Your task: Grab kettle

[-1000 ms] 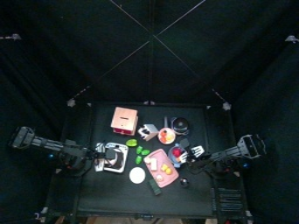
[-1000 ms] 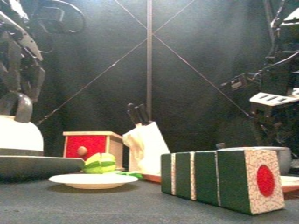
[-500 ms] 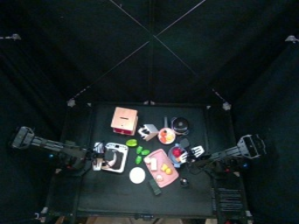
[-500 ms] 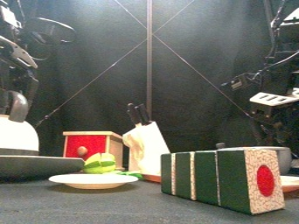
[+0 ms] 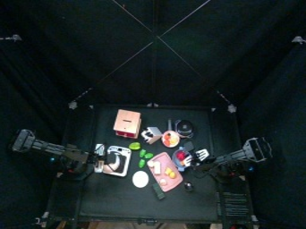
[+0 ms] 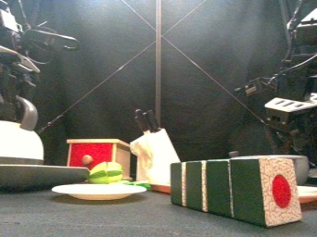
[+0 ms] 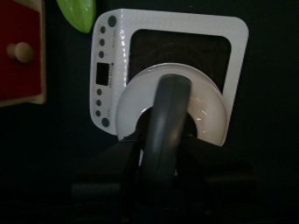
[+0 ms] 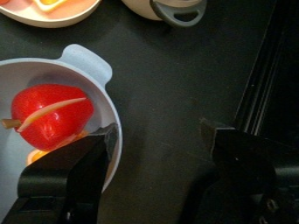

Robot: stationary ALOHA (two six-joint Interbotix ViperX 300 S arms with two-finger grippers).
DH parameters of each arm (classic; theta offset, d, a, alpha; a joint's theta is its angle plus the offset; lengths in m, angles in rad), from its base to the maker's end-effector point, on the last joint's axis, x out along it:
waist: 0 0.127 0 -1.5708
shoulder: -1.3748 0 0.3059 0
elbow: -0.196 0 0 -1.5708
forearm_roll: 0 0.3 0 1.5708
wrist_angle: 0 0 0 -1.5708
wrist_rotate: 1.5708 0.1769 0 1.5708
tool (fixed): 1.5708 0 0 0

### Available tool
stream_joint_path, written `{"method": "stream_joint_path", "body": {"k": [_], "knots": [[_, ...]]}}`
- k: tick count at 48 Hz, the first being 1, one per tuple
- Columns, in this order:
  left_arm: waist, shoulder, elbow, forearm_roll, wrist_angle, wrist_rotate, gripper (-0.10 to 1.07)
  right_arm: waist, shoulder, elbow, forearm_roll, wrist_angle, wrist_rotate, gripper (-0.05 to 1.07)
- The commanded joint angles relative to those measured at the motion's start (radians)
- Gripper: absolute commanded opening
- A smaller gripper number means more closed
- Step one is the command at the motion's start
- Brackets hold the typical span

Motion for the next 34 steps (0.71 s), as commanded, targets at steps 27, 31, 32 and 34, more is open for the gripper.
{"method": "stream_joint_path", "body": {"k": [27, 31, 32, 34], "knots": [[0.156, -0.003, -0.08, -0.064, -0.15, -0.029, 0.52, 0.002, -0.011, -0.014, -0.005, 0.002, 0.002, 1.04], [0.156, -0.003, -0.08, -0.064, -0.152, -0.029, 0.52, 0.002, -0.011, -0.015, -0.003, 0.002, 0.002, 1.04], [0.156, -0.003, -0.078, -0.064, -0.152, -0.029, 0.52, 0.002, -0.011, -0.015, -0.003, 0.002, 0.002, 1.04], [0.156, -0.003, -0.078, -0.064, -0.152, -0.029, 0.52, 0.002, -0.011, -0.015, -0.003, 0.002, 0.002, 1.04]]}}
